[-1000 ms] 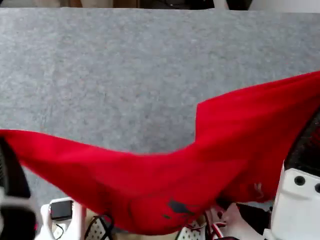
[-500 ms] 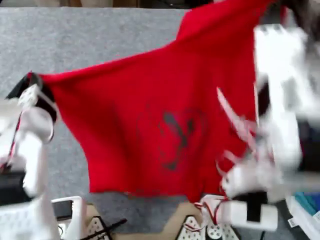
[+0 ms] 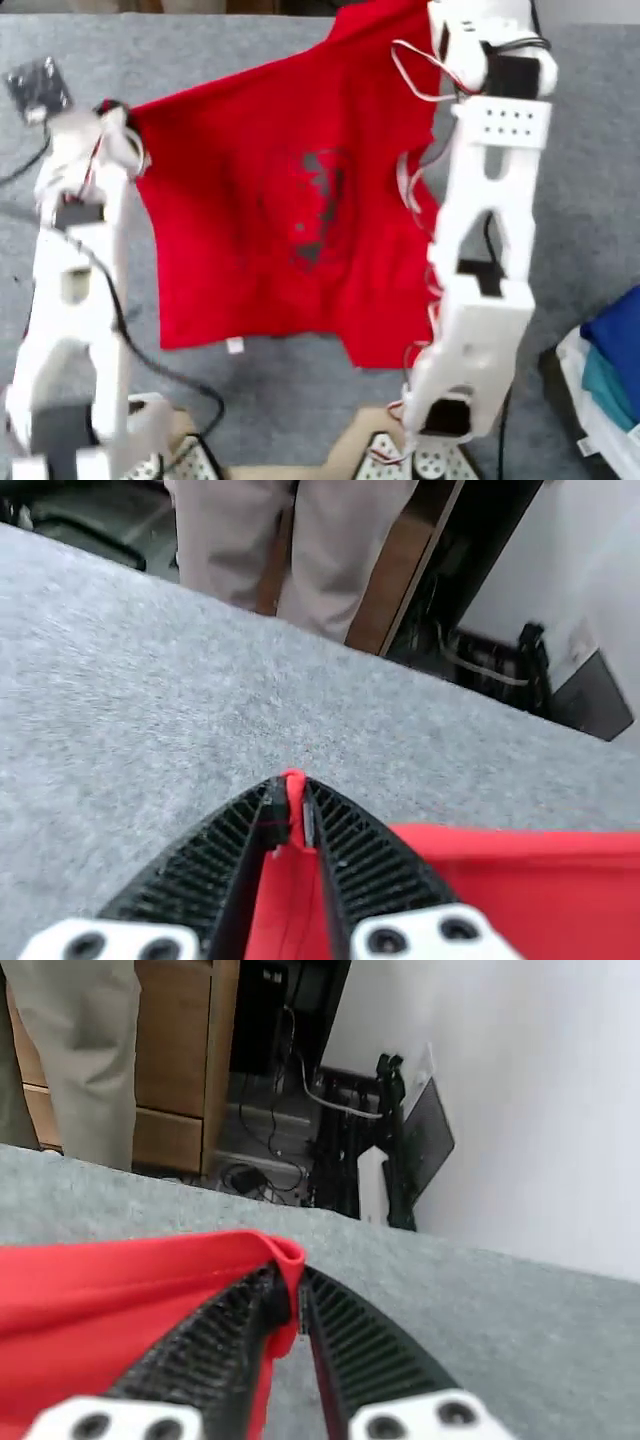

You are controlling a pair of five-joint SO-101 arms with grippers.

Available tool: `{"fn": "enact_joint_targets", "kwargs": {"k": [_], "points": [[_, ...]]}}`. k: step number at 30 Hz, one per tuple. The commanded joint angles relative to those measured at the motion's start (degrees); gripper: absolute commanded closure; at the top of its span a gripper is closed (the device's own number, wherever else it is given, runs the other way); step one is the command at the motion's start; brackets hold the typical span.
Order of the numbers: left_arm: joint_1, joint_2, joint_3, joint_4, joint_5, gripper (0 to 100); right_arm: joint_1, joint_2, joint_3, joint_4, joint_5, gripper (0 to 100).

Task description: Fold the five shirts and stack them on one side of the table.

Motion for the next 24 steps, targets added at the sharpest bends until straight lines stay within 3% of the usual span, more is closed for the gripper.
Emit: {"fn": "enact_joint_targets", "kwargs": {"k": [1, 11, 17, 24], "points": [[-0.6, 13.4, -17.3, 2.5, -0.7, 98, -0.1, 3.2, -6.6, -3.9, -2.8, 99.4], [-1.0, 37.2, -56.4, 28.1, -0.7, 98, -2.6, 10.2, -16.7, 0.3, -7.4, 99.4], [-0.6, 42.2, -73.6, 49.1, -0.8, 98, -2.6, 10.1, -23.0, 17.8, -1.0, 99.4], [1.4, 42.2, -82.6, 68.9, -1.1, 98, -2.4, 10.4, -31.6, 40.5, 8.8, 99.3]]}}
